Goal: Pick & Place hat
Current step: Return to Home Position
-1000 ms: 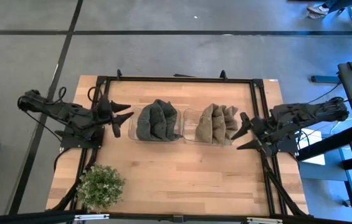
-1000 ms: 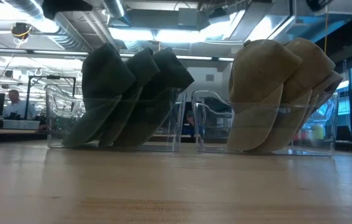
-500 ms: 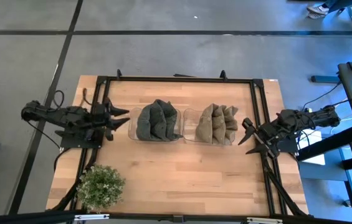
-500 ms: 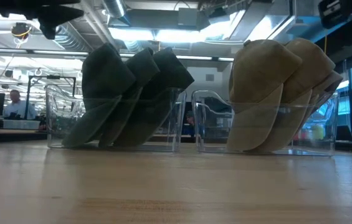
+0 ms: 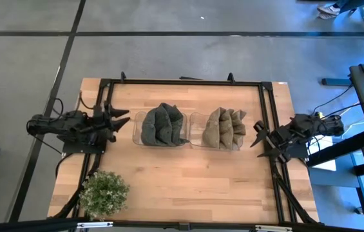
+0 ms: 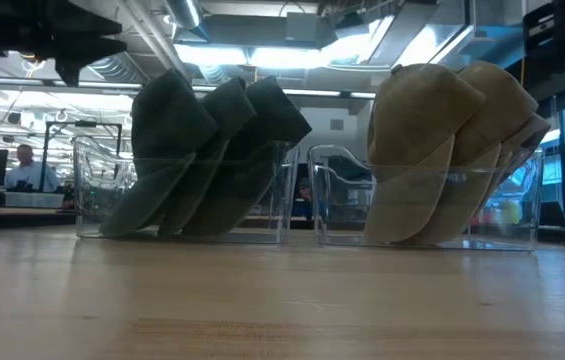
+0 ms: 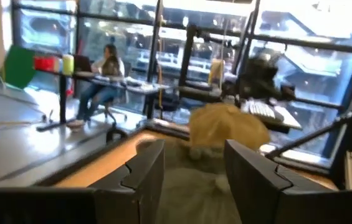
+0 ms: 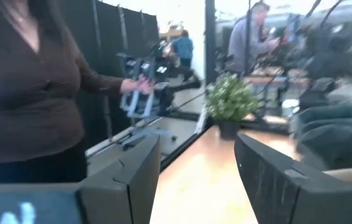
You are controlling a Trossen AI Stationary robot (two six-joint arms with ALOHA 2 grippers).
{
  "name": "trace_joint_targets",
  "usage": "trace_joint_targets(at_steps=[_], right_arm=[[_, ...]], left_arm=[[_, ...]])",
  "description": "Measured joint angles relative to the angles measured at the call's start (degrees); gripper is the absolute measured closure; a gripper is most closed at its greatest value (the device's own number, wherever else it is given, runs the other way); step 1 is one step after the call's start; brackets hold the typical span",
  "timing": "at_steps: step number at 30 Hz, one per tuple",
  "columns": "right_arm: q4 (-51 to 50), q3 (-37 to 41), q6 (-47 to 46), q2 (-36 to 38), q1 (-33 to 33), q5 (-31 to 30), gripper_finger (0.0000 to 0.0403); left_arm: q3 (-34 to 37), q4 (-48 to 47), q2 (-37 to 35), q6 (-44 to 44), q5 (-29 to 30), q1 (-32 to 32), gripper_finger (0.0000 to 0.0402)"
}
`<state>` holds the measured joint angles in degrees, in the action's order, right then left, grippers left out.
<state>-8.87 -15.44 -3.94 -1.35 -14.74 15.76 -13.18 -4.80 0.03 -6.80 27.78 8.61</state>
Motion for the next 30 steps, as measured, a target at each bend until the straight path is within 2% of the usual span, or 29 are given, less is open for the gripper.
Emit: trace_joint_targets(at_steps=[4,12,17,24,28,30], right_arm=[[-0.74,0.33,1.93,1.24,1.32,-1.14,0.0197],[0.59,1.95,-2.56,1.21,2.53,-0.80,0.0197],[3.15,1.94,0.63,1.21,2.53,-0.78,0.0197],[3.88,2.05,-0.25,1.19,2.53,-0.69,0.0197],[7.81,6.42,1.19,1.19,2.53,-0.54,0.0197],[13.29,10.24,-0.34,1.14,2.53,-0.54,0.0197]], left_arm=[[1.67,0.68,0.02,-3.05,-4.38,-2.70,0.0240],[7.66,0.57,0.00,-8.38,-10.59,-7.97,0.0242],[11.01,3.32,-0.04,-10.06,-15.62,-10.75,0.0244],[11.99,4.70,-0.04,-8.73,-21.77,-14.86,0.0243],[11.99,4.55,-0.04,-8.04,-22.57,-17.23,0.0240],[11.99,4.50,-0.04,-8.05,-23.01,-18.25,0.0240]])
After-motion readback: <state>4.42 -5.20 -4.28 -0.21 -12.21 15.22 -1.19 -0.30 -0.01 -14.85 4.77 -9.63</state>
